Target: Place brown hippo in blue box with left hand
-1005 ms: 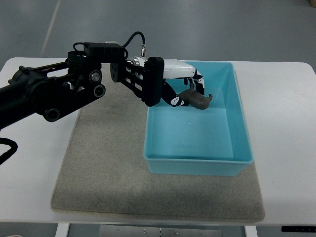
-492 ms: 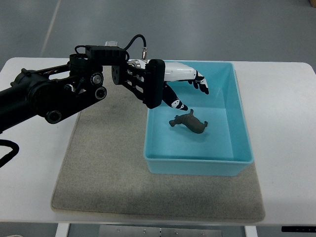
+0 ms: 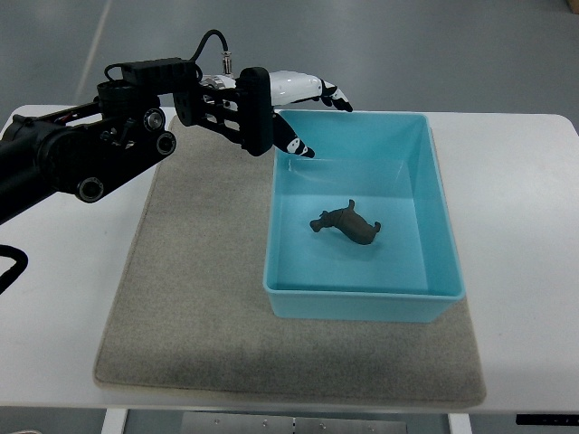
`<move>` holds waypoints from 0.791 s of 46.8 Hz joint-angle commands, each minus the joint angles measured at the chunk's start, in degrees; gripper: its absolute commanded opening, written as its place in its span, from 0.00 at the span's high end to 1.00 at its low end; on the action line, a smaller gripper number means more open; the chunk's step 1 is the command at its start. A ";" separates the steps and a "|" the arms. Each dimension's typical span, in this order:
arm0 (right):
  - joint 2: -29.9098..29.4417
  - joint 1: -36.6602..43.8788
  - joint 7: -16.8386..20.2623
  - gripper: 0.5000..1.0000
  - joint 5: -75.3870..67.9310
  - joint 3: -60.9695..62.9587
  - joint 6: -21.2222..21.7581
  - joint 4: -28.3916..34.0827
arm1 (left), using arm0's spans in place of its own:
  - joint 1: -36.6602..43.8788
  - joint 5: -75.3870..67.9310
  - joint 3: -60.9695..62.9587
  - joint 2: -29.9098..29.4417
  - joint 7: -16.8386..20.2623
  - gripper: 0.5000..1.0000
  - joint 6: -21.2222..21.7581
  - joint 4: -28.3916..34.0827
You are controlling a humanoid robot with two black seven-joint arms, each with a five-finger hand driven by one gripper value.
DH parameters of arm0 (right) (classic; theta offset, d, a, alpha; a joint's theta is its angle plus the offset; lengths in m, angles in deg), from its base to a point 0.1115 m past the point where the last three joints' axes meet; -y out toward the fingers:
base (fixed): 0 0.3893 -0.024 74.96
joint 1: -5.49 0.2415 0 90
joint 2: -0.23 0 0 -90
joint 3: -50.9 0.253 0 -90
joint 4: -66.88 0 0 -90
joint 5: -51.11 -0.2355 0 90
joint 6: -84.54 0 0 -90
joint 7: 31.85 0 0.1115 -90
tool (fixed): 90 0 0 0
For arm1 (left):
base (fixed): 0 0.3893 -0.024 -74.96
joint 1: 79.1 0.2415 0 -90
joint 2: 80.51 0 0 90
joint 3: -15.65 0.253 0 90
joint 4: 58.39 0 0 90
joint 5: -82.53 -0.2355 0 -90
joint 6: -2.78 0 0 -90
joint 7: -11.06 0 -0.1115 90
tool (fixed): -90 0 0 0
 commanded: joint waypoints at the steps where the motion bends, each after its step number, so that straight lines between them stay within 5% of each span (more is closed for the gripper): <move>1: 0.00 0.01 0.00 0.13 -0.02 0.00 0.01 0.00 | 0.10 2.73 0.09 -0.38 -0.02 0.23 1.34 1.91; 3: 0.00 0.01 0.00 0.13 0.07 0.00 0.01 0.00 | 0.10 4.40 0.09 -0.47 -0.02 0.17 2.13 2.88; 5: 0.00 0.01 0.00 0.13 -0.02 0.00 0.01 0.00 | 0.45 5.99 0.09 -0.38 -0.02 0.02 3.36 3.49; 11: 0.00 0.01 0.00 0.13 -0.02 0.00 0.01 0.00 | 0.72 10.03 0.53 -1.35 0.07 0.01 6.53 3.85; 37: 0.00 0.01 0.00 0.13 -0.02 0.00 0.01 0.00 | 2.12 30.59 0.79 -1.88 -0.02 0.01 6.71 11.75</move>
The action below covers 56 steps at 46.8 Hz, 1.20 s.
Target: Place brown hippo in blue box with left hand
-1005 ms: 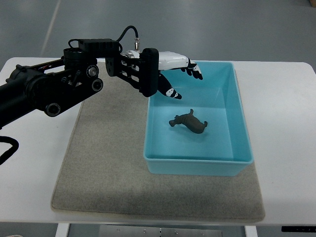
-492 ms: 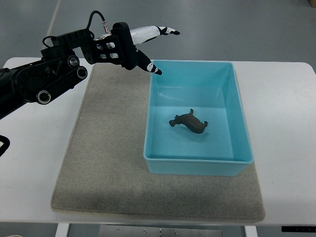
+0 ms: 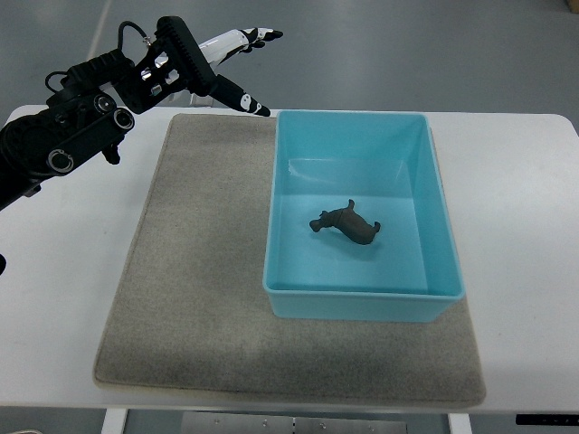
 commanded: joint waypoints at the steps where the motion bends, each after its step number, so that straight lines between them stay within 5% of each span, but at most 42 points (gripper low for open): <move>1: 0.00 0.00 0.00 0.13 -0.05 0.00 0.00 0.00 | 0.53 5.48 -0.08 0.02 0.00 0.01 0.08 1.00; 36: 0.00 0.00 0.00 0.13 -0.05 0.00 0.00 0.00 | 2.11 62.43 -0.51 1.78 -0.52 0.01 0.35 10.67; 56: 0.00 0.00 0.00 0.13 -0.05 0.00 0.00 0.00 | 5.71 75.98 -1.13 2.57 -2.11 0.01 -2.63 13.13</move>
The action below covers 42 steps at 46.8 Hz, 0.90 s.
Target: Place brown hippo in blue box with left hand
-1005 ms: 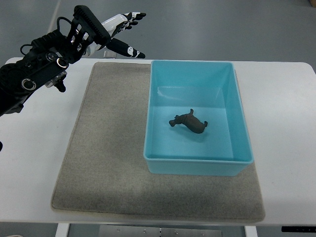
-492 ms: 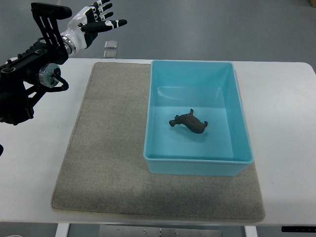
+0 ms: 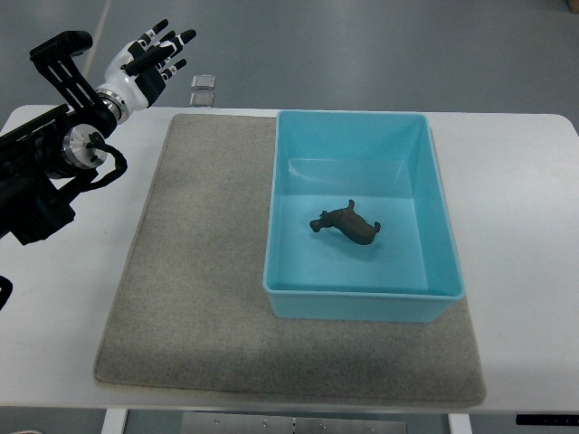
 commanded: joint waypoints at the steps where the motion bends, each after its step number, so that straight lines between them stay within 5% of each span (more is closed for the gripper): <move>1: 0.00 0.00 0.00 0.13 -0.02 0.00 0.00 -0.01 | 0.90 1.05 -0.89 0.00 0.09 0.01 -2.16 0.26; 20: 0.00 0.00 0.00 0.13 -0.02 0.00 0.00 -0.01 | 4.85 1.31 -8.89 1.58 0.17 0.01 -10.87 1.05; 42: 0.00 0.00 0.00 0.13 0.07 0.00 0.00 -0.01 | 5.20 0.87 -9.95 1.58 1.05 0.01 -11.22 1.58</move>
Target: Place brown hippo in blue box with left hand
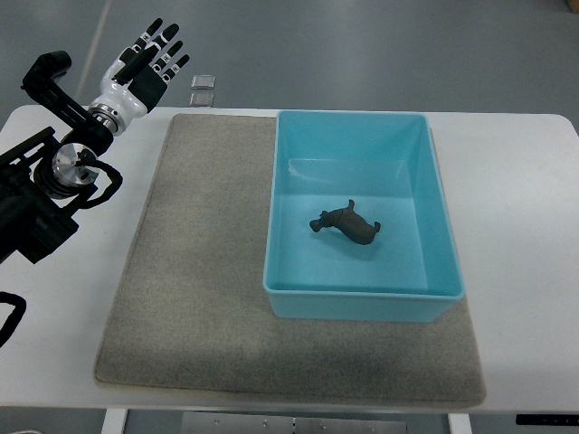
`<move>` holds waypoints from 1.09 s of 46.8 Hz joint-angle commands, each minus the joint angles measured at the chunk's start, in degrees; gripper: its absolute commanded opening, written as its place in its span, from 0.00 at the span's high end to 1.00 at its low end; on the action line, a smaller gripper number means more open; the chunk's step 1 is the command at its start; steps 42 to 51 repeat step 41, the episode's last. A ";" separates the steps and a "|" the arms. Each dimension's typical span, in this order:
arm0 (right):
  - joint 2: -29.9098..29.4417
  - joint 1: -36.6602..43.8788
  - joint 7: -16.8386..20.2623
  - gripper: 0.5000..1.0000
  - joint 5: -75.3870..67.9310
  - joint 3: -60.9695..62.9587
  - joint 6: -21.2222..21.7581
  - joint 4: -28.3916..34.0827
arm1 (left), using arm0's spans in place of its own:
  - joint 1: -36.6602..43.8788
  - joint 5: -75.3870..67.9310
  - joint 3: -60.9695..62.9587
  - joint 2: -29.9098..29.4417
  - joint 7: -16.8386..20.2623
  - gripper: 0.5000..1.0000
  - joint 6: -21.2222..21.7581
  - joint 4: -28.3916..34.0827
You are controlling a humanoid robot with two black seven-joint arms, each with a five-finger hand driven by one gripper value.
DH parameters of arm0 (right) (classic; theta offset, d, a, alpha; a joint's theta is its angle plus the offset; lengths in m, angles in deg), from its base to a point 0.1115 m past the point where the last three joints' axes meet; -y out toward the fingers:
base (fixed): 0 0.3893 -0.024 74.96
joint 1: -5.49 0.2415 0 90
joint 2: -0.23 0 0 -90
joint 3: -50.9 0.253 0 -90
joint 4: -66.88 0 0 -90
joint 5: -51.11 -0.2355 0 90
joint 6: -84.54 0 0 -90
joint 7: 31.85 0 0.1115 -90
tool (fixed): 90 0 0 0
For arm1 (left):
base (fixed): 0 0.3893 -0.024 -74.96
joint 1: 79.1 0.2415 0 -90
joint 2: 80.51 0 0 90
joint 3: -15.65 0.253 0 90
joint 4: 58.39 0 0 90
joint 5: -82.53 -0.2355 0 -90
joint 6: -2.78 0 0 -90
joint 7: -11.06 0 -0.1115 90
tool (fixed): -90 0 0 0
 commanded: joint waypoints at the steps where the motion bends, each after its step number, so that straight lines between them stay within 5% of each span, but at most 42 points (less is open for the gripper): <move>1: 0.00 0.00 0.00 0.13 -0.02 0.00 0.00 0.08 | 0.05 -0.14 -0.02 0.01 0.10 0.01 0.00 -0.02; 51: 0.00 0.35 0.09 0.13 -0.02 0.09 0.61 0.52 | 0.41 -0.23 -0.02 1.24 0.27 0.01 -0.08 0.51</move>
